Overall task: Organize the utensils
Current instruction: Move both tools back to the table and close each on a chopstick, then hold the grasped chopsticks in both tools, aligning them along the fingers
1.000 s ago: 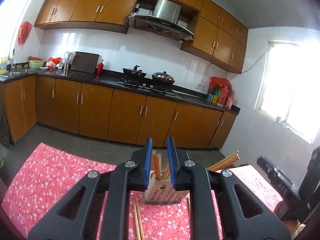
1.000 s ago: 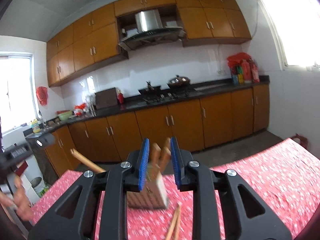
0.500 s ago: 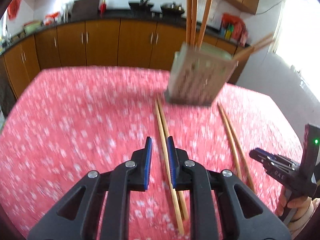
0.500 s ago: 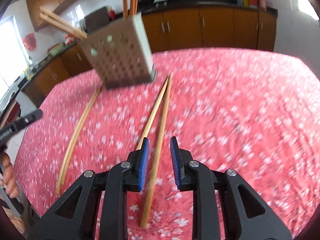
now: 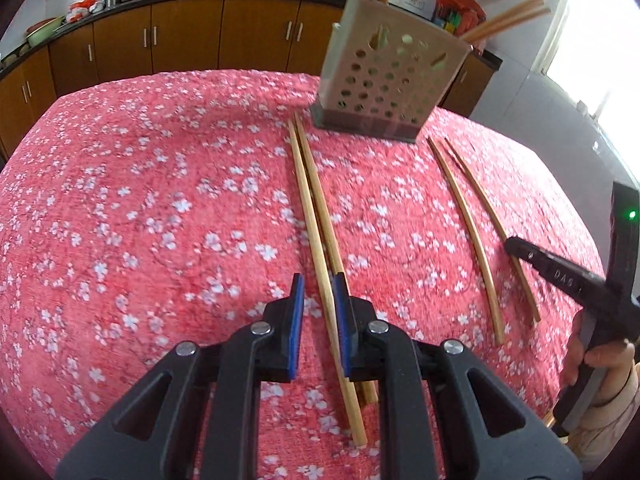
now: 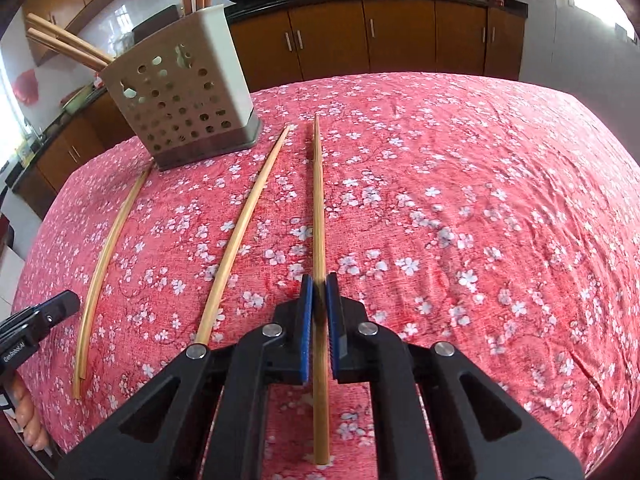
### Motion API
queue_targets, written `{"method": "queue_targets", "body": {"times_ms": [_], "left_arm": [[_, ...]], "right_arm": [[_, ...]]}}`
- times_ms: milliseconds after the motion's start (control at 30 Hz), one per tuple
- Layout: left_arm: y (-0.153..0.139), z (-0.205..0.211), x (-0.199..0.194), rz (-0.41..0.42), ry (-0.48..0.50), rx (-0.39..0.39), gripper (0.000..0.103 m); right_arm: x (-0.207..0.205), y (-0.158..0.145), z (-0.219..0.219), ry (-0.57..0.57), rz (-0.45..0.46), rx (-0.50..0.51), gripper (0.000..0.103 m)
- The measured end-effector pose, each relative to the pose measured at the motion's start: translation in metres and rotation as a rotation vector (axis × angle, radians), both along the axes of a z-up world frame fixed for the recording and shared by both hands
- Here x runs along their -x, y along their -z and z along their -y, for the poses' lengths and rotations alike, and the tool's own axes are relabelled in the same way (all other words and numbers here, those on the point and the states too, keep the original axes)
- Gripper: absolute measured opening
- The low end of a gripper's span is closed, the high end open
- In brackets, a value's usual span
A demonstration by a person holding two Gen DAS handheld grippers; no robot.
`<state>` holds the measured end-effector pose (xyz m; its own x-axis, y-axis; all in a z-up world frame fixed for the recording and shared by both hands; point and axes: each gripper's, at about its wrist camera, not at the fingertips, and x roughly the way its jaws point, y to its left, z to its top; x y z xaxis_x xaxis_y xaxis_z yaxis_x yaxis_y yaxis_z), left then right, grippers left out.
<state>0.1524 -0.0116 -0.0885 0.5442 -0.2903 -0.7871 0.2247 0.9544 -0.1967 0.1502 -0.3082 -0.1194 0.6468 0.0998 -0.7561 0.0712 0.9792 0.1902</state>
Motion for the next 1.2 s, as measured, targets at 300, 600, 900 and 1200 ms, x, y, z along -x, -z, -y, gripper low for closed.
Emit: {"method": "queue_targets", "body": {"times_ms": [300, 600, 900, 1200], "left_arm": [[0.008, 0.012, 0.001, 0.017, -0.003, -0.098, 0.010], [0.010, -0.018, -0.026, 0.027, -0.109, -0.152, 0.008], [0.010, -0.072, -0.062, 0.037, -0.218, -0.196, 0.011], [0.012, -0.080, -0.071, 0.059, -0.236, -0.164, 0.012]], "right_arm": [[0.002, -0.001, -0.004, -0.014, 0.001, 0.011, 0.008], [-0.007, -0.001, -0.014, -0.047, 0.010, 0.045, 0.008], [-0.041, 0.000, 0.012, 0.052, 0.012, 0.077, 0.008], [-0.047, 0.002, 0.015, 0.060, 0.017, 0.084, 0.009]]}}
